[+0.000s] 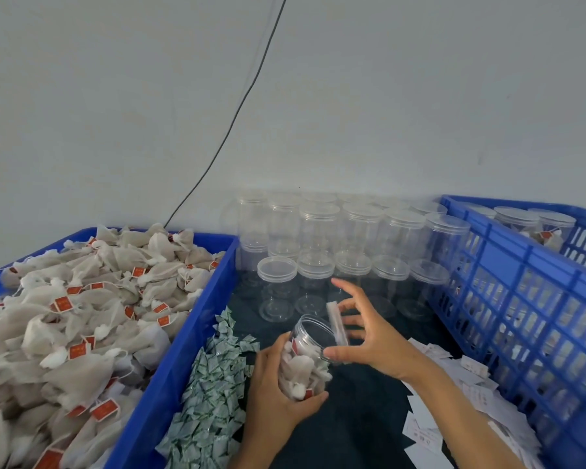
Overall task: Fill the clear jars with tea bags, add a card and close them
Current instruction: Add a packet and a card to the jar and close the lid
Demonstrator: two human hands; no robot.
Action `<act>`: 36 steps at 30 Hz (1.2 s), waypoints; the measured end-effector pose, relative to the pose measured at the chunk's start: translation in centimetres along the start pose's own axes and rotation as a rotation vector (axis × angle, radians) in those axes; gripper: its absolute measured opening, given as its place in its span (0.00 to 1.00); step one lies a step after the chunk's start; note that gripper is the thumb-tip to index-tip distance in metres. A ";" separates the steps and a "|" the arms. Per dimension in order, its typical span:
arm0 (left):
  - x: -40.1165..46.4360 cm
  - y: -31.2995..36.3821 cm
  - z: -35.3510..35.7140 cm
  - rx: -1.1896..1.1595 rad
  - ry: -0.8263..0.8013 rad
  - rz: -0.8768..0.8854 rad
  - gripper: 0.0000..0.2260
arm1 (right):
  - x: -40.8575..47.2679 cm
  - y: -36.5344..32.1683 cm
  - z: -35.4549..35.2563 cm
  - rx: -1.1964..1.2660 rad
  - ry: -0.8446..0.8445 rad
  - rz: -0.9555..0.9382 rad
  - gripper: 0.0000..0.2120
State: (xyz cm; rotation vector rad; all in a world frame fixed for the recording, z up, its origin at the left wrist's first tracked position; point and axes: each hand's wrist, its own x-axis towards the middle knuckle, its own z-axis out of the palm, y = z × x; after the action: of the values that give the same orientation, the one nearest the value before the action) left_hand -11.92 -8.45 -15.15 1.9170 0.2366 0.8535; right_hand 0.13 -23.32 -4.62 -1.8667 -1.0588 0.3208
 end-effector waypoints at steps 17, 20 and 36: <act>0.0 -0.4 -0.1 -0.027 -0.044 0.004 0.47 | 0.0 0.1 4.4 -0.084 0.112 -0.117 0.20; 0.0 -0.5 0.1 -0.195 0.006 -0.139 0.54 | -0.3 0.6 5.0 0.030 0.268 -0.088 0.18; -0.1 1.8 -1.1 -0.785 -0.224 -0.589 0.32 | -2.2 0.4 5.5 0.048 0.335 -0.337 0.17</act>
State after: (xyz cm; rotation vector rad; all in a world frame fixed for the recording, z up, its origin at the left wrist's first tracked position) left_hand -13.07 -8.57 -13.35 1.0938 0.2599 0.2559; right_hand -4.24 -21.88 -8.32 -1.5941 -1.0957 -0.1572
